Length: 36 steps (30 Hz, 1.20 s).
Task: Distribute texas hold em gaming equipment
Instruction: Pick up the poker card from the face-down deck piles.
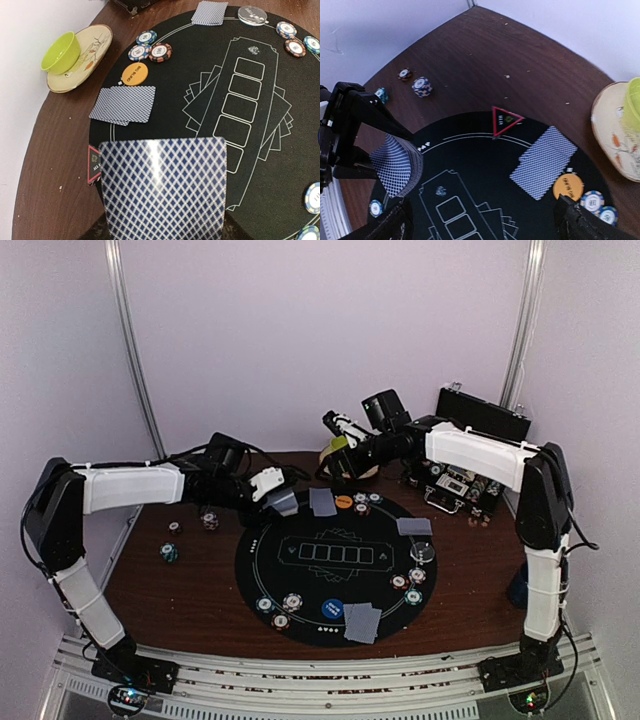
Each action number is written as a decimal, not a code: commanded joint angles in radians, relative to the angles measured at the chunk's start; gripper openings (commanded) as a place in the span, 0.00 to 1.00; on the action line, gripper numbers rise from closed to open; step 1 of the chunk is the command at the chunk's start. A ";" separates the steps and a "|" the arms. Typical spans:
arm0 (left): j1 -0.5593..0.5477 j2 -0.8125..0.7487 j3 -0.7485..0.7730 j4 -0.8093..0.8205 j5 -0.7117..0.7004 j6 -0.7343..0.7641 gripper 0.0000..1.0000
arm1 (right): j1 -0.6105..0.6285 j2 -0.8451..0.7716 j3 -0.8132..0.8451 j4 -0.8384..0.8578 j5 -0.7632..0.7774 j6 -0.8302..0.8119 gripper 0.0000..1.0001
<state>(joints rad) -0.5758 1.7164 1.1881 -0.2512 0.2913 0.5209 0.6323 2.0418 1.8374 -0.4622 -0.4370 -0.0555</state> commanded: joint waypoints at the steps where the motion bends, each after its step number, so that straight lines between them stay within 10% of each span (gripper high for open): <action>1: 0.001 -0.053 0.014 -0.019 0.025 0.023 0.56 | 0.017 0.067 0.054 0.045 -0.246 0.134 0.99; 14: -0.022 -0.048 -0.041 0.021 0.078 0.017 0.56 | 0.087 0.236 0.169 0.008 -0.353 0.212 0.89; 36: -0.028 -0.051 -0.067 0.062 0.050 0.006 0.56 | 0.068 0.206 0.057 0.019 -0.306 0.237 0.38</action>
<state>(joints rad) -0.6052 1.6833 1.1233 -0.2577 0.3347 0.5259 0.7292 2.2929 1.9343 -0.4294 -0.8001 0.1867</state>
